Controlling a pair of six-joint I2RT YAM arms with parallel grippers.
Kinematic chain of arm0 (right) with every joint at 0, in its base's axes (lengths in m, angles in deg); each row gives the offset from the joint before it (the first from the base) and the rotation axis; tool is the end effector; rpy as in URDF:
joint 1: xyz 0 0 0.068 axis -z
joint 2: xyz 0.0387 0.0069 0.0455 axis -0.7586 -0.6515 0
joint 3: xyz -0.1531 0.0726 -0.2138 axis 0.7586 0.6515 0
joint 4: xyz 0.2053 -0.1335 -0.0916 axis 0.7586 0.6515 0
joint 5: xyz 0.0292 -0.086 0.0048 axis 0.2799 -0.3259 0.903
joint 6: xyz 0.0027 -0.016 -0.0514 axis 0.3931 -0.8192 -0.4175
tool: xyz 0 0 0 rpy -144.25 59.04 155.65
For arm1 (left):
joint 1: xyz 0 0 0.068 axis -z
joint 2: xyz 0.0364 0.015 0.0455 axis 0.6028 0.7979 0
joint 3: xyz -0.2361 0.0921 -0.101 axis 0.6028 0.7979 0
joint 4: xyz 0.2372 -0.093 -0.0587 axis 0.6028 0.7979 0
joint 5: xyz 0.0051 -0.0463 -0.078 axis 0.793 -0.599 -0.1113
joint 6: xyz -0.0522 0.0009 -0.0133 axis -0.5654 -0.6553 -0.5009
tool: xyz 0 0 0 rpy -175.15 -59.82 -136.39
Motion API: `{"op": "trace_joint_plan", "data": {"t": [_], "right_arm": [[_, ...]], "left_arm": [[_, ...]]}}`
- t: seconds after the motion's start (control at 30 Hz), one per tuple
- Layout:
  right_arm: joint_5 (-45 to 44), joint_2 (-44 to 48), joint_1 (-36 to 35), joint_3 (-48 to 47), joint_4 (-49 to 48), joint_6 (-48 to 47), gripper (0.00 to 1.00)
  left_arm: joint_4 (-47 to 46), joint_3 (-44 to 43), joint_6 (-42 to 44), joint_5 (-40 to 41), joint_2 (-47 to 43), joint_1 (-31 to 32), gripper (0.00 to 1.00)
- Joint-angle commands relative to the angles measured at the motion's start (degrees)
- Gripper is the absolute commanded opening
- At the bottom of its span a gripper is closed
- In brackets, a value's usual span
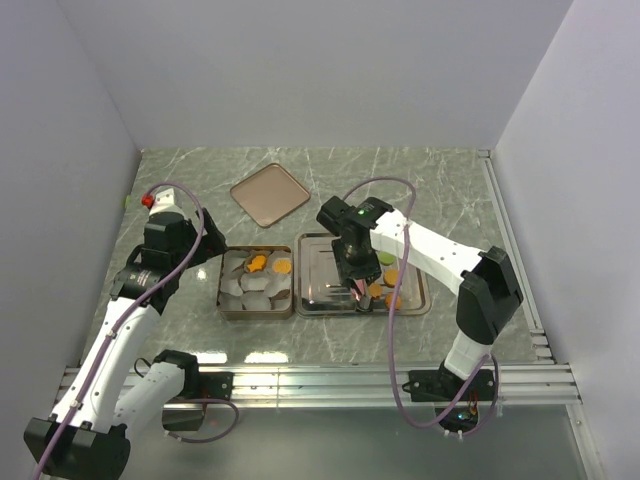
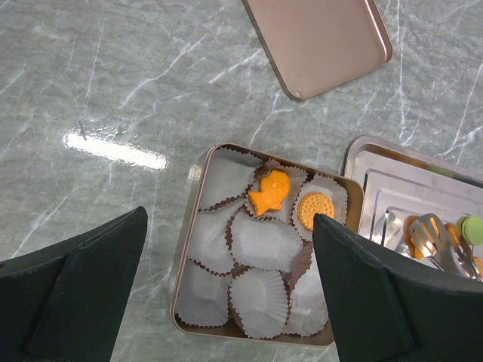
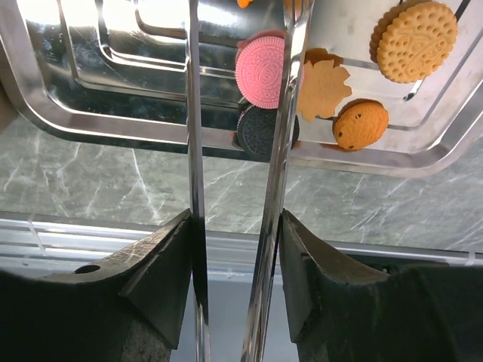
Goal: Pack the cookies
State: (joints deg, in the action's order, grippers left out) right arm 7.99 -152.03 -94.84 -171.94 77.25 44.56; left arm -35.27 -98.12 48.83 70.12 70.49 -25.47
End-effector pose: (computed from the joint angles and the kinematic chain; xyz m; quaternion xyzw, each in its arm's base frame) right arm 0.2286 0.2275 0.2602 -0.1172 0.9899 0.0009 0.0797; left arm 0.1764 -0.0297 0.3113 -0.1898 0.8575 -0.0969 0.4682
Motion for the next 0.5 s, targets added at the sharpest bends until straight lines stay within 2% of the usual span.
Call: {"op": "trace_joint_plan", "data": {"t": [0.0, 0.27, 0.47], "right_arm": [[-1.2, -0.1, -0.3, -3.0, 0.1, -0.1, 0.52], [-0.1, 1.9, -0.3, -0.2, -0.4, 0.7, 0.38], [-2.5, 2.5, -0.3, -5.4, 2.8, 1.7, 0.36]], "left_arm": [[-1.0, -0.2, -0.4, 0.5, -0.4, 0.3, 0.97], [-1.0, -0.3, -0.3, 0.2, 0.1, 0.3, 0.97], [-1.1, -0.2, -0.2, 0.2, 0.2, 0.3, 0.97]]}}
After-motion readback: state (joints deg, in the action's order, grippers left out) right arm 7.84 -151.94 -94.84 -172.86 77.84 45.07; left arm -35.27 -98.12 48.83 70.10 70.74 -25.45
